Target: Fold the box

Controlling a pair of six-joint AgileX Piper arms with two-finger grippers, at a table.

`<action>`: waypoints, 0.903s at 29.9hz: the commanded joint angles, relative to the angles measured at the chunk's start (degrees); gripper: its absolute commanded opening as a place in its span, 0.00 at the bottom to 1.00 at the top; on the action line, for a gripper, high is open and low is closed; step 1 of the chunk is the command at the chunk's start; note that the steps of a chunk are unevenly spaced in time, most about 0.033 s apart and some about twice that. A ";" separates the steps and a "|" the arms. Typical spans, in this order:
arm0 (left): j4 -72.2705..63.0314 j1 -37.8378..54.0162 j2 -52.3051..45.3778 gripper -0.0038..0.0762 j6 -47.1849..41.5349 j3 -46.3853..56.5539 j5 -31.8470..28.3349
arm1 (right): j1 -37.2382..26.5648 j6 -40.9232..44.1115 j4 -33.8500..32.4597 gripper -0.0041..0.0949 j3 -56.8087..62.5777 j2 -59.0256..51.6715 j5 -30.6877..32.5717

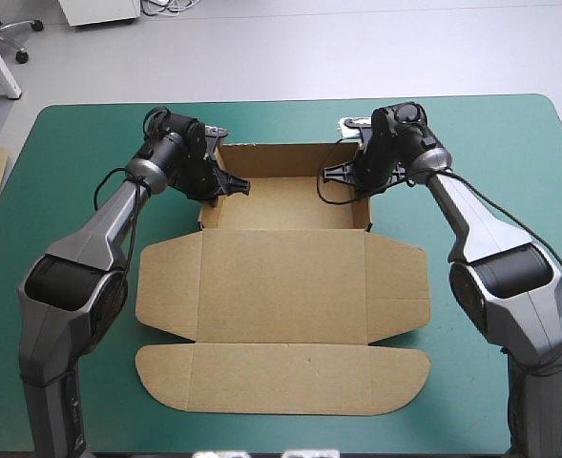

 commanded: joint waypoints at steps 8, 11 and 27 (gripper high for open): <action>3.87 0.36 -0.52 0.03 1.24 -0.06 -1.48 | -0.25 -2.56 -1.90 0.03 -1.49 -2.98 1.75; 4.28 0.36 -0.52 0.03 1.24 -0.06 -2.02 | -0.25 -2.81 -2.14 0.04 -1.72 -3.51 1.75; 1.24 0.36 -2.17 0.36 1.34 -0.06 -2.67 | -0.25 -3.24 -0.18 0.34 -1.83 -5.52 1.75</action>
